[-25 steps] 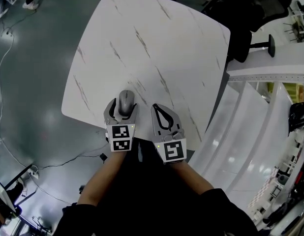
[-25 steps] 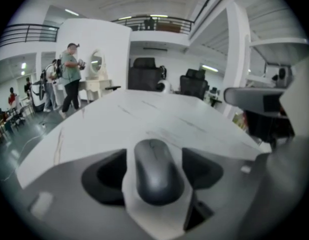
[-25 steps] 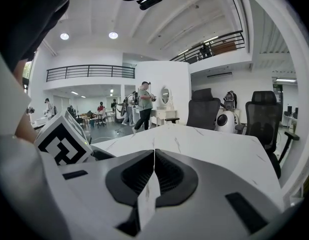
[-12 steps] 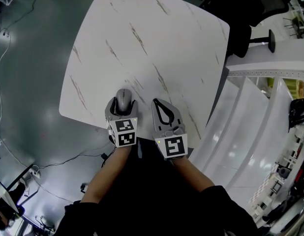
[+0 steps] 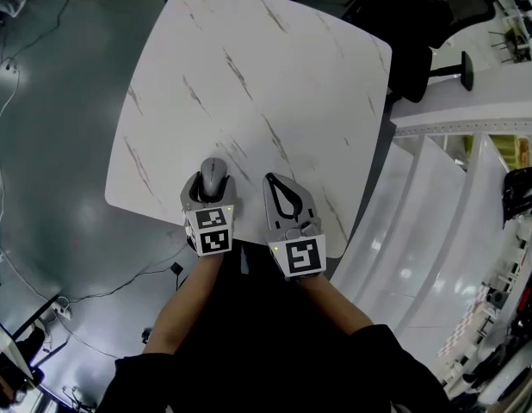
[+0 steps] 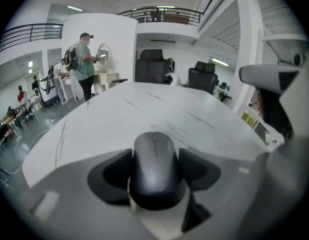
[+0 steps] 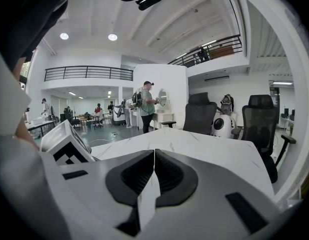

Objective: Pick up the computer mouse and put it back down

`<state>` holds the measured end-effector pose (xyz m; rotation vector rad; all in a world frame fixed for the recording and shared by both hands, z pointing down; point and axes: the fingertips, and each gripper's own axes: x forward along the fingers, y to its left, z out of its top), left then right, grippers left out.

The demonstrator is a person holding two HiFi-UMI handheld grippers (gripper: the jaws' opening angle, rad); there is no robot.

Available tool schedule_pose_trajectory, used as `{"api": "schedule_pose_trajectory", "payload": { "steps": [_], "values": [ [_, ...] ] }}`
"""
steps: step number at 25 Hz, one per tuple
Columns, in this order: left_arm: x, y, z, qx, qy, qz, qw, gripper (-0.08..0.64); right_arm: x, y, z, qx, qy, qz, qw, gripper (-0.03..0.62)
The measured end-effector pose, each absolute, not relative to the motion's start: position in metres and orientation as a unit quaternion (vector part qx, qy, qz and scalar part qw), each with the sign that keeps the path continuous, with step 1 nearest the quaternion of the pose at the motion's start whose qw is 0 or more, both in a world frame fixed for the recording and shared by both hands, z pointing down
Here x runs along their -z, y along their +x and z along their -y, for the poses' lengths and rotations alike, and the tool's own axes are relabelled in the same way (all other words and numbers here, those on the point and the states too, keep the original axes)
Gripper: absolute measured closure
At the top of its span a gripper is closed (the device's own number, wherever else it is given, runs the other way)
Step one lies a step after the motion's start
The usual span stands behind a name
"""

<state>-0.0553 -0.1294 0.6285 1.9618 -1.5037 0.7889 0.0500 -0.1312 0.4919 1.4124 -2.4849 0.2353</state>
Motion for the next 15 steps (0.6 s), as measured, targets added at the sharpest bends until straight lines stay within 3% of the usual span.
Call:
{"api": "schedule_pose_trajectory", "payload": {
  "steps": [7, 15],
  "values": [
    [-0.583, -0.049, 0.133, -0.256, 0.767, 0.550, 0.208, 0.262, -0.475, 0.055, 0.128, -0.059, 0.500, 0.854, 0.134, 0.573],
    [-0.475, -0.044, 0.150, -0.165, 0.806, 0.557, 0.113, 0.262, -0.425, 0.063, 0.139, -0.019, 0.527, 0.844, 0.096, 0.572]
  ]
}}
